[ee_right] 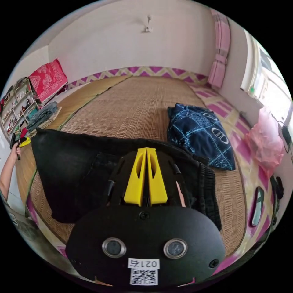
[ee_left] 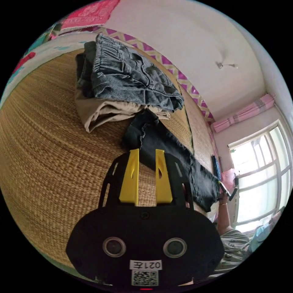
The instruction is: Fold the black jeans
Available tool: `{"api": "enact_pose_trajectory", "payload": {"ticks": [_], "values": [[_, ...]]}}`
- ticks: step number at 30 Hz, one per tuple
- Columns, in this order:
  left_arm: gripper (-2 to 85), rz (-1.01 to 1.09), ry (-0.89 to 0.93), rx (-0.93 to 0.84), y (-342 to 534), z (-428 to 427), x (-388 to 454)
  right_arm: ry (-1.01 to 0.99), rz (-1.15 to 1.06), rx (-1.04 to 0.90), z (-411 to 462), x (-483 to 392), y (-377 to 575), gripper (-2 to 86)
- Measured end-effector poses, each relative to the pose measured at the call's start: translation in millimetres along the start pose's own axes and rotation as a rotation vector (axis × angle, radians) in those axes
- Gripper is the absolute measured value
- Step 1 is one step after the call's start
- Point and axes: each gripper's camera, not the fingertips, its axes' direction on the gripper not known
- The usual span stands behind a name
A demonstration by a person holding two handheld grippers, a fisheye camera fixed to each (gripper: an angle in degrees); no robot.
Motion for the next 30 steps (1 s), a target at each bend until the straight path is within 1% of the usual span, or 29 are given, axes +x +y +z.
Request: {"api": "enact_pose_trajectory", "payload": {"ticks": [1, 4, 7, 11, 14, 16, 17, 18, 19, 20, 23, 25, 26, 28, 29, 30], "values": [[9.7, -0.051, 0.067, 0.012, 3, -7, -11, -0.013, -0.003, 0.022, -24, -7, 11, -0.7], [13.1, -0.151, 0.144, -0.022, 8, -14, -27, -0.129, 0.047, 0.049, -74, -10, 45, -0.6], [13.8, -0.148, 0.102, -0.039, 1, -27, -15, -0.277, 0.119, 0.082, -112, 1, 84, -0.6], [12.9, -0.157, 0.052, -0.002, -32, -46, 6, -0.382, 0.226, 0.113, -143, 19, 136, -0.6], [8.9, -0.179, 0.038, 0.045, -62, -62, 20, -0.432, 0.300, 0.129, -155, 31, 169, -0.6], [2.9, -0.227, 0.075, 0.093, -77, -80, 20, -0.465, 0.341, 0.134, -158, 40, 188, -0.7], [1.3, -0.237, 0.102, 0.109, -79, -86, 20, -0.486, 0.363, 0.129, -160, 47, 200, -0.7], [0.4, -0.251, 0.187, 0.148, -82, -99, 20, -0.492, 0.374, 0.127, -161, 51, 206, -0.7], [-0.3, -0.257, 0.231, 0.171, -87, -114, 26, -0.497, 0.394, 0.128, -163, 59, 218, -0.7], [-0.4, -0.250, 0.236, 0.181, -89, -123, 33, -0.498, 0.410, 0.127, -165, 68, 228, -0.7], [-0.8, -0.160, 0.218, 0.232, -112, -180, 98, -0.513, 0.437, 0.123, -168, 90, 247, -0.7], [-0.9, -0.046, 0.183, 0.258, -137, -235, 182, -0.533, 0.434, 0.112, -165, 100, 255, -0.7], [-0.9, -0.008, 0.162, 0.263, -144, -249, 209, -0.541, 0.427, 0.104, -162, 104, 258, -0.7], [-0.9, 0.196, 0.053, 0.292, -161, -301, 335, -0.555, 0.412, 0.091, -157, 108, 262, -0.7], [-0.9, 0.249, 0.027, 0.300, -162, -310, 368, -0.578, 0.417, 0.082, -152, 113, 264, -0.7], [-0.9, 0.373, -0.029, 0.312, -161, -326, 441, -0.600, 0.420, 0.081, -150, 116, 264, -0.7]]}}
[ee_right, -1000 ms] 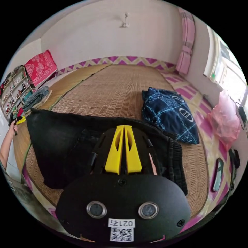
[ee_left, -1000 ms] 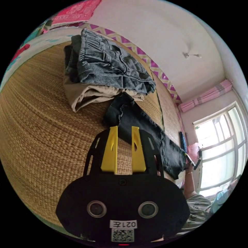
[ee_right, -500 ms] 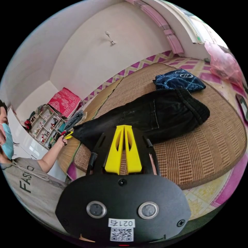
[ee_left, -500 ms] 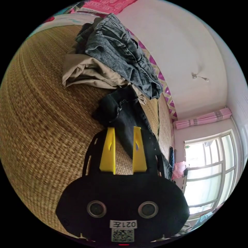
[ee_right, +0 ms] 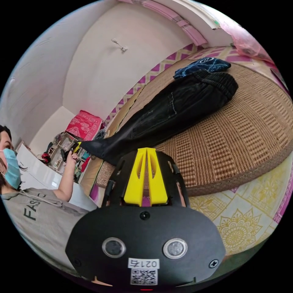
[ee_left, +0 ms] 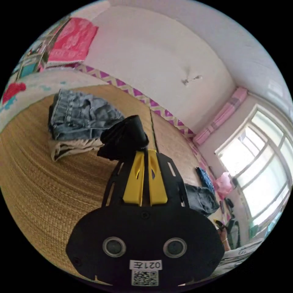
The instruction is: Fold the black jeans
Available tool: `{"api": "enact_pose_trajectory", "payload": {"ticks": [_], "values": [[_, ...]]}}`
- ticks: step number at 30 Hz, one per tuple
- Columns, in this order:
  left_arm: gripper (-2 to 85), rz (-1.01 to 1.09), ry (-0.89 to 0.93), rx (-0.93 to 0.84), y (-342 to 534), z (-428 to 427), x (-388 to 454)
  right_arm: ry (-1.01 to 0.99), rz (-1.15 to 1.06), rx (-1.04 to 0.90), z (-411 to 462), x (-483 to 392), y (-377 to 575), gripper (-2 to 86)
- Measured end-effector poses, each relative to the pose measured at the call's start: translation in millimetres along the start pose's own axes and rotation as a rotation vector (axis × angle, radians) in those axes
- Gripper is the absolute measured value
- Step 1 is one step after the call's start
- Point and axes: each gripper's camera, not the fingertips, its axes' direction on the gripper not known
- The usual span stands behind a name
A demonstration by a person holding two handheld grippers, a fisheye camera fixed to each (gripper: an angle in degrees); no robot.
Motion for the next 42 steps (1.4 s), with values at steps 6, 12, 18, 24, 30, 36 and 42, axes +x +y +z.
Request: {"api": "enact_pose_trajectory", "payload": {"ticks": [6, 12, 18, 24, 30, 36, 42], "values": [[-0.8, 0.614, -0.096, -0.046, -51, 8, 328, -0.087, 0.015, 0.032, -25, 26, -3, -0.7], [-0.9, 1.103, -0.466, -0.477, 20, 146, 520, -0.145, 0.009, 0.080, -55, 46, -3, -0.7], [-0.9, 1.272, -0.675, -0.158, -20, 77, 609, -0.176, -0.009, 0.100, -76, 59, -6, -0.7], [-1.0, 1.315, -0.622, -0.153, -87, 41, 682, -0.188, 0.000, 0.105, -92, 76, -14, -0.7], [-1.0, 1.237, -0.572, -0.193, -177, 4, 726, -0.188, -0.004, 0.114, -109, 89, -19, -0.7], [-0.8, 1.341, -0.630, -0.199, -203, -14, 732, -0.206, 0.008, 0.116, -124, 108, -27, -0.7], [-0.6, 1.347, -0.595, -0.201, -259, -52, 726, -0.205, 0.014, 0.120, -138, 123, -34, -0.7]]}}
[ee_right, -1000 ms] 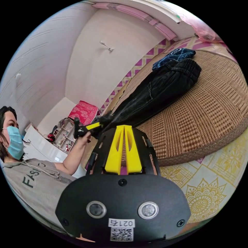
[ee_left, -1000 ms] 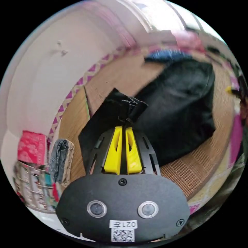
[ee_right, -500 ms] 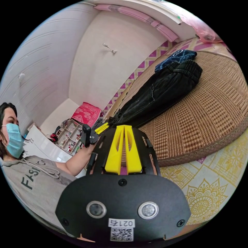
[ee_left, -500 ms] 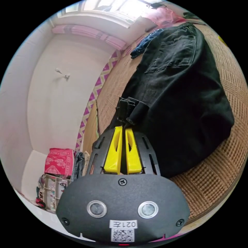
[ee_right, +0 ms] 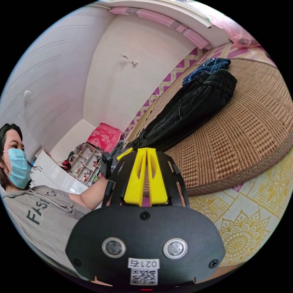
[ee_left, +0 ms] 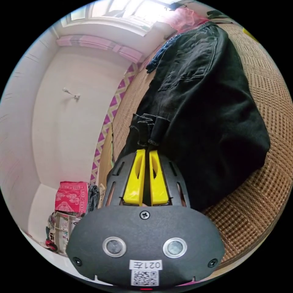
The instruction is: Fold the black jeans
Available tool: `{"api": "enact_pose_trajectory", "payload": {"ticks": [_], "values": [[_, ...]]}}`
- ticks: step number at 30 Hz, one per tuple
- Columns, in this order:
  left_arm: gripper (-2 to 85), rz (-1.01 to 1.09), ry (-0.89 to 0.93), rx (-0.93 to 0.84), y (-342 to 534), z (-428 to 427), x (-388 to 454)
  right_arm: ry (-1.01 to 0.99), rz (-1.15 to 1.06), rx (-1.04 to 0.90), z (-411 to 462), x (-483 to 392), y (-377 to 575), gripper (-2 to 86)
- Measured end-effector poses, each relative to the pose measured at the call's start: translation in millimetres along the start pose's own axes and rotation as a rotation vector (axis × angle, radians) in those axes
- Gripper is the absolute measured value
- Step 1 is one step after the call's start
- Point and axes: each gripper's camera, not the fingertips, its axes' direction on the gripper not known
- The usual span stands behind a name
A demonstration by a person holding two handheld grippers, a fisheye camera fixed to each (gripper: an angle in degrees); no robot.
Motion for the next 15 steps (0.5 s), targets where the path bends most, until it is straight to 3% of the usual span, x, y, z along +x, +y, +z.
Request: {"api": "enact_pose_trajectory", "payload": {"ticks": [4, 6, 8, 10, 12, 15], "values": [[-0.9, -0.432, 0.097, 0.118, 23, -33, -123, -0.003, 0.001, 0.003, -11, 8, -6, -0.7], [-0.9, -0.531, 0.118, 0.178, 38, -43, -151, -0.002, 0.000, 0.010, -17, 11, -9, -0.7], [-0.9, -0.397, 0.125, 0.161, 34, -39, -140, 0.000, 0.003, 0.011, -23, 16, -13, -0.7], [-0.8, -0.065, 0.099, -0.014, 23, -13, -90, 0.000, 0.004, 0.008, -27, 19, -17, -0.7], [-0.8, -0.057, 0.003, 0.031, 34, -20, -85, -0.001, 0.003, 0.004, -31, 22, -20, -0.7], [-0.7, -0.259, 0.106, 0.053, 44, -28, -148, -0.004, 0.001, 0.007, -39, 26, -25, -0.7]]}}
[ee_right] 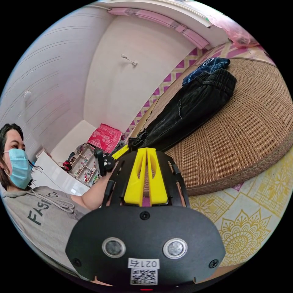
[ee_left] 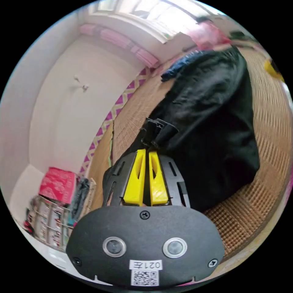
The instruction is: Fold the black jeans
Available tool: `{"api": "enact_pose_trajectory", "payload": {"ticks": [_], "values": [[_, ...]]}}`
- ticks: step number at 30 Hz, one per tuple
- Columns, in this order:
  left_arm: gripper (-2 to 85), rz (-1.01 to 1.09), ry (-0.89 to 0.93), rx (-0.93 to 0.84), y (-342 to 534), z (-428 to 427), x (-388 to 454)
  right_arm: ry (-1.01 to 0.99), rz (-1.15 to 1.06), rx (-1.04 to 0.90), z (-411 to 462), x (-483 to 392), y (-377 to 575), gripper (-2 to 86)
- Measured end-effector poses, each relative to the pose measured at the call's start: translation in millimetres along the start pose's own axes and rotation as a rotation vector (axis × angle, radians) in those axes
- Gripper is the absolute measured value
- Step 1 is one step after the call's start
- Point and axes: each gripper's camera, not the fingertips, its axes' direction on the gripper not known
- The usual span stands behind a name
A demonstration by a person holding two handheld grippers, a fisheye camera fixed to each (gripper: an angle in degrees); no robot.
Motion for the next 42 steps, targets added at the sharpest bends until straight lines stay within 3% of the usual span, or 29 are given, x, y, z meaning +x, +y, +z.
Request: {"api": "enact_pose_trajectory", "payload": {"ticks": [4, 8, 11, 13, 16, 26, 28, 31, 34, 42], "values": [[-0.9, -0.308, 0.057, 0.071, -17, -20, -126, -0.005, 0.007, -0.003, -10, 7, -8, -0.7], [-0.9, -0.430, -0.010, 0.166, -12, -41, -177, -0.011, -0.002, 0.005, -22, 10, -15, -0.7], [-0.9, -0.303, 0.077, 0.138, -7, -30, -133, -0.013, -0.003, 0.020, -32, 12, -19, -0.7], [-0.8, -0.030, 0.094, 0.017, -5, -7, -48, -0.013, 0.000, 0.024, -37, 13, -23, -0.7], [-0.7, 0.212, -0.022, -0.090, 6, 11, 39, -0.016, -0.001, 0.016, -42, 14, -29, -0.7], [0.0, 0.463, -0.065, -0.121, 41, 17, 118, -0.012, 0.007, 0.007, -58, 7, -47, 0.4], [1.2, 0.528, -0.177, -0.094, 64, 23, 148, 0.023, 0.039, 0.016, -63, 6, -53, 3.4], [5.7, 0.337, -0.232, 0.064, 91, 5, 138, 0.047, 0.189, 0.077, -81, 21, -69, 11.8], [5.9, 0.162, -0.179, 0.193, 134, -10, 118, 0.109, 0.321, 0.184, -104, 39, -85, 13.7], [-0.4, -0.202, 0.041, 0.113, 267, 27, 75, 0.169, 0.530, 0.309, -75, 31, -134, 11.1]]}}
